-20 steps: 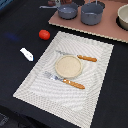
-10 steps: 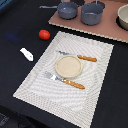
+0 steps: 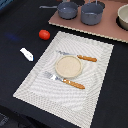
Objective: Place the fish, sausage, and tomato into the frying pan.
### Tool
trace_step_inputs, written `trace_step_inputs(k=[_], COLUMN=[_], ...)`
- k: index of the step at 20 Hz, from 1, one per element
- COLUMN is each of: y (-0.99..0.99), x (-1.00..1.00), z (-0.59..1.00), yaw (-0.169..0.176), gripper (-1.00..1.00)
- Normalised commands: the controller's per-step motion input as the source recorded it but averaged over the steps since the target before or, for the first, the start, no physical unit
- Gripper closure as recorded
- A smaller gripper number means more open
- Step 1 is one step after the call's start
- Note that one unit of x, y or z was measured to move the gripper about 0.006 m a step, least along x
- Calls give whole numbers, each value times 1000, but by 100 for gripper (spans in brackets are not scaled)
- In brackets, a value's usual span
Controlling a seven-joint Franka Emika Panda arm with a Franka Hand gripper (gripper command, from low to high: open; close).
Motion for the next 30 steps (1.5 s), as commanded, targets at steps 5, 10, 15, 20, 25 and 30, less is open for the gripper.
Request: trace_step_inputs(k=[5, 10, 15, 20, 25, 30], y=[384, 314, 426, 98, -636, -997], x=[115, 20, 43, 0, 9, 0], z=[-309, -211, 547, 463, 348, 50], yaw=[0, 0, -10, 0, -14, 0], gripper=[100, -100, -100, -100, -100, -100])
